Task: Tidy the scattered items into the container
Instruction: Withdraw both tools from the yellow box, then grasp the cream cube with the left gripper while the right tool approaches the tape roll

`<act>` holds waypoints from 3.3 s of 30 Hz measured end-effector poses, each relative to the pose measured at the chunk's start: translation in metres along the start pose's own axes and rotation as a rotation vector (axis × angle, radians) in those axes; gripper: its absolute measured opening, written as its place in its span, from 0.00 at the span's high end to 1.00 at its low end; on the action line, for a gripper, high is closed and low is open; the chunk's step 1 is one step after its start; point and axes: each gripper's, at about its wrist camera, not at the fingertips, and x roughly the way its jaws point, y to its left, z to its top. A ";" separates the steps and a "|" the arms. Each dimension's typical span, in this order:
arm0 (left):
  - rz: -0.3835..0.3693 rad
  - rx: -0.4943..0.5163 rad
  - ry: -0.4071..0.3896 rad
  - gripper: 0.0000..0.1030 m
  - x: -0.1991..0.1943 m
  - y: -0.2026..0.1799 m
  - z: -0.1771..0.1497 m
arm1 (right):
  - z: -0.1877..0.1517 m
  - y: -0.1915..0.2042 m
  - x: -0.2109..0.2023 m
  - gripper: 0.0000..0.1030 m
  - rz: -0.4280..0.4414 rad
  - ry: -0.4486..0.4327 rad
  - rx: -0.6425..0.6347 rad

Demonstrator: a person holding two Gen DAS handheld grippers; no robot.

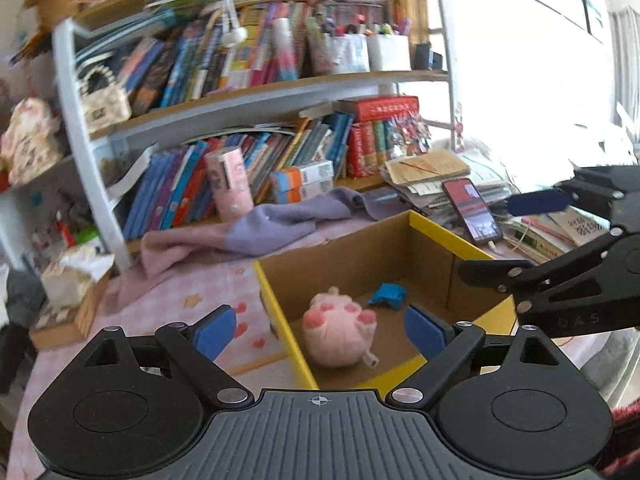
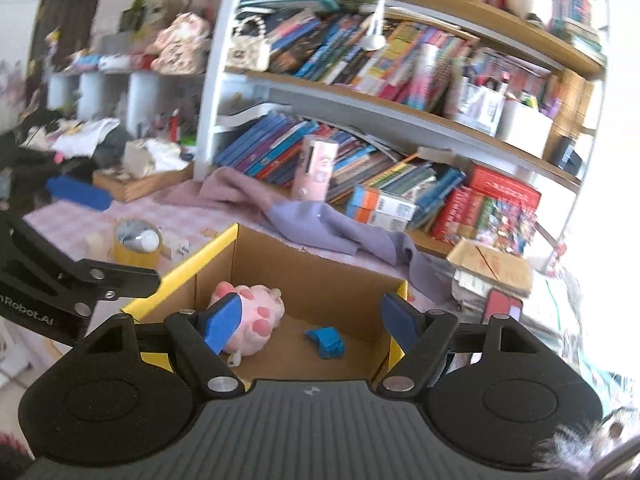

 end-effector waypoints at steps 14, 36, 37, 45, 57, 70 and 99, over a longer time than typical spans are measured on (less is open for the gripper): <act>0.035 -0.106 0.027 0.09 -0.073 0.040 -0.076 | -0.031 0.069 -0.056 0.23 -0.236 0.041 0.224; 0.127 -0.167 0.138 0.09 -0.127 0.069 -0.140 | -0.049 0.175 -0.070 0.20 -0.036 0.196 0.212; 0.132 -0.173 0.137 0.09 -0.129 0.071 -0.141 | -0.047 0.179 -0.069 0.20 -0.022 0.195 0.203; 0.166 -0.221 0.138 0.09 -0.138 0.092 -0.147 | -0.033 0.206 -0.062 0.20 0.078 0.172 0.131; 0.196 -0.228 0.160 0.09 -0.122 0.111 -0.148 | -0.019 0.220 -0.029 0.20 0.153 0.187 0.095; 0.230 -0.262 0.209 0.09 -0.078 0.147 -0.141 | 0.002 0.226 0.040 0.20 0.218 0.222 0.074; 0.149 -0.165 0.247 0.11 0.068 0.196 -0.100 | 0.065 0.202 0.226 0.17 0.259 0.384 0.323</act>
